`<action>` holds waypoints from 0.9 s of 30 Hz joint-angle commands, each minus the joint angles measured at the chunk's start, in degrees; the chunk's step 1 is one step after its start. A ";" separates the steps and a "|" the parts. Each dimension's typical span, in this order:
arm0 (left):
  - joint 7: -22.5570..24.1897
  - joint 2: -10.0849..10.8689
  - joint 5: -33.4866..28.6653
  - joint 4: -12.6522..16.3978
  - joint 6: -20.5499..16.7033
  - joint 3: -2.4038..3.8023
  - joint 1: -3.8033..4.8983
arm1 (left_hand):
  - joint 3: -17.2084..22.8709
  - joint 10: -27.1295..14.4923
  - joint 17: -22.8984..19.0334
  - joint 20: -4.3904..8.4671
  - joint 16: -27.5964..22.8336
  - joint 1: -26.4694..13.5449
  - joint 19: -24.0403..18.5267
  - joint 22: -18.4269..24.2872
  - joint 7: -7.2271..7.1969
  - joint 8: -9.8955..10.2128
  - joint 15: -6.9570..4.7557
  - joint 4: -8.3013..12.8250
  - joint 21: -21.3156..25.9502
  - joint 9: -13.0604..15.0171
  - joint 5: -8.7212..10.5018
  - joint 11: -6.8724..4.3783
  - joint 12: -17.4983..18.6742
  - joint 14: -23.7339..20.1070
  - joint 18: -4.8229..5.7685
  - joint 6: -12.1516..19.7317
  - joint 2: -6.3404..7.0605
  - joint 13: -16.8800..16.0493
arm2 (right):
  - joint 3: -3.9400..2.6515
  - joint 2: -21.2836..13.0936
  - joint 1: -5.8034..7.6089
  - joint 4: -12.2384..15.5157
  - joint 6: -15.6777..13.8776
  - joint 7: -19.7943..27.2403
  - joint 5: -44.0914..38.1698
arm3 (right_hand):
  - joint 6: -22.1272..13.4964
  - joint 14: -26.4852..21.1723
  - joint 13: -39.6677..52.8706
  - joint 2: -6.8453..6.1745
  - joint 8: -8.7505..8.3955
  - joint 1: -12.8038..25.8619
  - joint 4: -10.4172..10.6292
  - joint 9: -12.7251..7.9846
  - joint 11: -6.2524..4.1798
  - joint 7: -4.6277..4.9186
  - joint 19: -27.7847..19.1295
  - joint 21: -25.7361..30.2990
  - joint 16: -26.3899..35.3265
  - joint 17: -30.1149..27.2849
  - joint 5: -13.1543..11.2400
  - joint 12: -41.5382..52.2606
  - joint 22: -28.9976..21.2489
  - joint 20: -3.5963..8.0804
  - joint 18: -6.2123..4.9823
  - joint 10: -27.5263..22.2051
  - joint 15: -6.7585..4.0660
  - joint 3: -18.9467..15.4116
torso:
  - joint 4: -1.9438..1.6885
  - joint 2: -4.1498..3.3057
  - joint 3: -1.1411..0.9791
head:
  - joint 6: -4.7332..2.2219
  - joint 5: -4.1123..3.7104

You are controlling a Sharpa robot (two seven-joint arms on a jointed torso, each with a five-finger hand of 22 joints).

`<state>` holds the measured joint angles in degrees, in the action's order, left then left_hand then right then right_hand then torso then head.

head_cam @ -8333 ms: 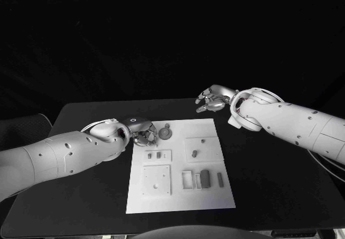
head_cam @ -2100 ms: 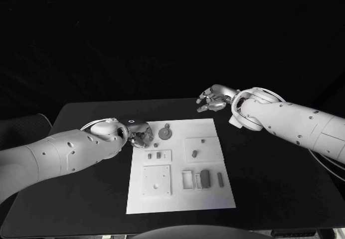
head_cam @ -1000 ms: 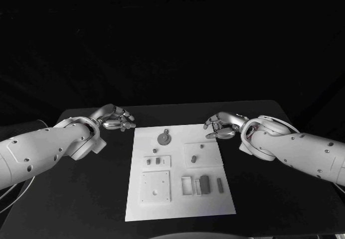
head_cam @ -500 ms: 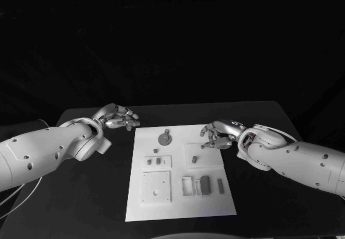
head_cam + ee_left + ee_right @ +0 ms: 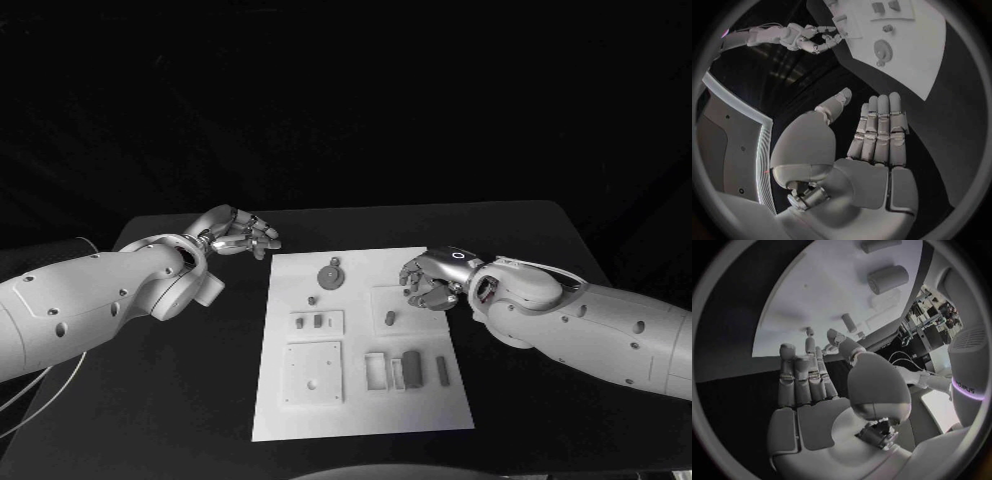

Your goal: Assemble the parts on the task board

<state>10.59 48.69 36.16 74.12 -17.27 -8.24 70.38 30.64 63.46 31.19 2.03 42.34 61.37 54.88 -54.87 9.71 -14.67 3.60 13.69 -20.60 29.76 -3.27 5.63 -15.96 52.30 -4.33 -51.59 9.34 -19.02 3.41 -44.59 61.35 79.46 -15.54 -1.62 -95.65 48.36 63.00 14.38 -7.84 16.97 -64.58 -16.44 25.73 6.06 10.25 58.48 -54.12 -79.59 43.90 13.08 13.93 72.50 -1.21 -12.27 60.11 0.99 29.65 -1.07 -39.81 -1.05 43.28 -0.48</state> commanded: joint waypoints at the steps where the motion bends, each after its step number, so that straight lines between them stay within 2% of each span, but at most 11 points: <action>1: 0.60 -0.06 -0.65 0.10 -0.50 0.04 0.07 | -0.25 0.24 0.07 -0.23 -0.31 0.18 0.12 0.09 -0.02 -0.21 0.27 0.25 0.26 -0.09 0.07 0.16 0.32 0.32 -0.04 0.41 -0.30 0.08 | 0.23 0.49 -0.09 -0.07 0.21 -3.46 -5.59 | 0.67 0.39 -0.49 -0.59 0.19 -0.06 0.13 -0.12 1.32 0.11 0.47 0.15 -0.30 -0.07 -0.22 -0.99 0.03 0.06 -2.73 -0.83 0.05 -0.29 | 0.01 -0.03 0.01 | 0.12 0.11; 11: 0.48 -0.13 -1.08 0.08 -0.65 0.04 0.07 | -0.33 0.31 0.20 -0.23 -0.43 0.16 0.24 0.12 0.04 -0.18 0.27 0.21 0.33 -0.17 0.06 0.20 0.55 0.41 -0.04 0.58 -0.25 0.16 | 0.25 1.92 -0.13 -1.18 -1.06 -3.22 -5.84 | 1.18 0.19 -1.28 -0.27 0.40 -0.40 0.11 -0.17 1.56 -0.03 0.46 0.40 -0.22 -0.13 0.28 -2.54 -0.03 0.01 -2.73 -0.61 0.28 0.13 | -0.01 -0.04 -0.01 | 0.36 0.35; 17: 0.49 -0.27 -1.26 0.02 -0.57 0.04 0.07 | -0.35 0.35 0.25 -0.23 -0.46 0.14 0.28 0.13 0.06 -0.18 0.26 0.16 0.34 -0.19 0.05 0.20 0.62 0.45 -0.04 0.61 -0.27 0.18 | 0.27 2.91 -0.27 -2.63 -1.33 -3.40 -5.90 | 1.34 0.29 -1.48 0.45 0.45 -0.78 0.02 -0.22 1.53 -0.08 0.58 0.39 -0.33 -0.10 0.45 -2.95 0.00 0.04 -2.73 -0.09 0.25 0.33 | -0.05 -0.08 -0.04 | 0.49 0.45; 27: 0.42 -0.35 -1.35 0.01 -0.50 0.04 0.07 | -0.41 0.43 0.40 -0.21 -0.54 0.05 0.40 0.14 0.09 -0.19 0.24 0.01 0.38 -0.25 0.05 0.22 0.81 0.56 -0.05 0.68 -0.36 0.24 | 0.48 3.88 -0.37 -4.57 -0.18 -3.13 -5.52 | 2.14 0.31 -1.71 1.82 0.79 -1.08 -0.02 -0.21 1.37 -0.37 0.58 0.43 -0.39 -0.13 0.77 -3.51 0.10 0.01 -2.73 1.13 0.11 0.37 | -0.01 -0.02 -0.04 | 0.77 0.75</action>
<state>10.53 48.50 35.37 74.03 -17.52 -8.24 70.38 30.49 63.66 31.53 1.83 42.12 61.37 55.09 -54.82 9.92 -14.70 3.81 13.85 -20.61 29.59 -3.27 5.83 -15.48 52.51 -3.85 -51.38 9.34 -18.85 3.86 -40.76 61.04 74.99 -16.41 -4.65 -100.56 50.09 63.13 12.75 -6.77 17.58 -65.65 -16.44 25.55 7.10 9.77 58.88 -53.91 -79.59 43.85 13.60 10.81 72.52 -1.23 -11.80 61.14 1.06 29.65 -1.10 -39.87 -1.07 43.99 0.16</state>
